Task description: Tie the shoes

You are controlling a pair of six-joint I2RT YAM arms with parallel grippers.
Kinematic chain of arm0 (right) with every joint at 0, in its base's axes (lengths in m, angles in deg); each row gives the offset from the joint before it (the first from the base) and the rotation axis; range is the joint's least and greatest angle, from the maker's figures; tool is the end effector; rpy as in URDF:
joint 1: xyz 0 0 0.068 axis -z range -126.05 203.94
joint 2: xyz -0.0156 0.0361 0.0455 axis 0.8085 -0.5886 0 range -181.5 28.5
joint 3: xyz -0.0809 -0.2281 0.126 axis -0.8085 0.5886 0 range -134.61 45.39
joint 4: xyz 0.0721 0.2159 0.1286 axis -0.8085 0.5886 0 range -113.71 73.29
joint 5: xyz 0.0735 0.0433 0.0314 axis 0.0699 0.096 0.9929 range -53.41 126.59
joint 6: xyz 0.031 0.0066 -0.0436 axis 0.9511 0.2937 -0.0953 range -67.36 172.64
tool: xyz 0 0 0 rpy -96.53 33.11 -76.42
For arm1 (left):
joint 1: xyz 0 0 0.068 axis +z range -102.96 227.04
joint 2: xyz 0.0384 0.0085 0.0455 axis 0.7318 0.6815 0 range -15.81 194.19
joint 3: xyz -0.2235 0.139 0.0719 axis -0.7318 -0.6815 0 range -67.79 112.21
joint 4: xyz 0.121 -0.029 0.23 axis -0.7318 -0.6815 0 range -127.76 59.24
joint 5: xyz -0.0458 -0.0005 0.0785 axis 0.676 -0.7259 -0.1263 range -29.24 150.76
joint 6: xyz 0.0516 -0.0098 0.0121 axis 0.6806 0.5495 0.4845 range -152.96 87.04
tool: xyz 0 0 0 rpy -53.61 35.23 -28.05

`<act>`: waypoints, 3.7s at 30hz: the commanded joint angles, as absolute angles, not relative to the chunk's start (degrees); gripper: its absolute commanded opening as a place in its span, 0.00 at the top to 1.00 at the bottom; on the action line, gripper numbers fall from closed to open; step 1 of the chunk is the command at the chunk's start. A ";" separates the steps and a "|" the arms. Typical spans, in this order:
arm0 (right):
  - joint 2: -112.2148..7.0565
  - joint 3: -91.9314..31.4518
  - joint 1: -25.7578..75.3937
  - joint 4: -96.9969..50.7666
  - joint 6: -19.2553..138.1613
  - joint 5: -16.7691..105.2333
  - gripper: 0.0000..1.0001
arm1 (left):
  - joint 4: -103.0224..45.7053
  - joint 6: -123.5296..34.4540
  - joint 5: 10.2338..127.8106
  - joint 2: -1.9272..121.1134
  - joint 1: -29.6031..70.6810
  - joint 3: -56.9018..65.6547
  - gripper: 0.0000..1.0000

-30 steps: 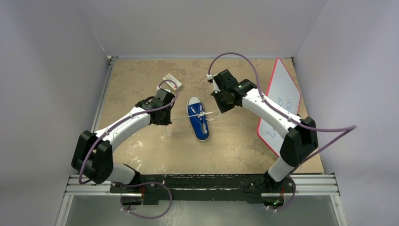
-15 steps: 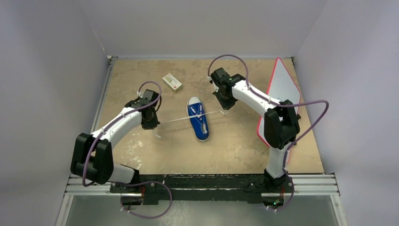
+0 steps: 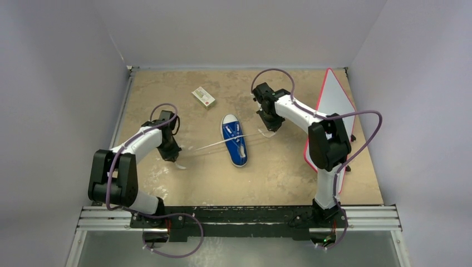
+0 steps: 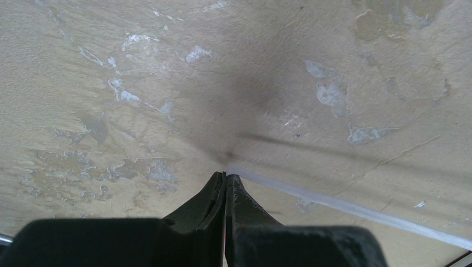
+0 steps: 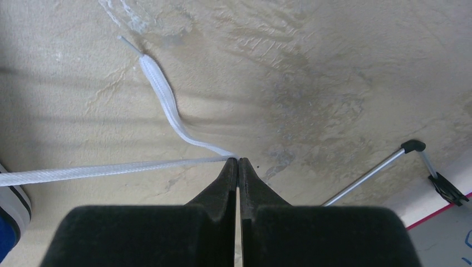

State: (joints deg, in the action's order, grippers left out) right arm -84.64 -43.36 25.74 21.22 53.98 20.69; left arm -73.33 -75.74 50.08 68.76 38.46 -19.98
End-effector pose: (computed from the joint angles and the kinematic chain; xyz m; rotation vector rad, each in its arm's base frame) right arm 0.3659 0.1850 0.2085 -0.5632 2.6557 -0.2403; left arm 0.2456 -0.0303 0.1707 -0.8742 2.7555 0.1265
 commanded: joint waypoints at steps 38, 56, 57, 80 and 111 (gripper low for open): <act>-87.44 -44.29 20.78 5.56 58.29 34.17 0.33 | -63.38 -61.90 65.89 57.56 38.36 -14.11 0.40; -85.42 -45.20 17.79 2.40 65.77 47.01 0.32 | -65.31 -59.22 61.84 61.34 28.58 -12.33 0.39; -84.36 -44.81 18.61 3.00 65.28 46.14 0.32 | -66.45 -58.31 61.86 62.56 28.58 -11.42 0.39; -88.17 -45.81 20.34 9.07 52.92 45.40 0.25 | -42.43 -50.89 75.74 72.18 23.90 -21.02 0.48; -72.88 -30.94 17.77 -1.88 67.88 38.72 1.00 | -40.44 -49.25 60.31 73.12 22.34 -16.43 1.00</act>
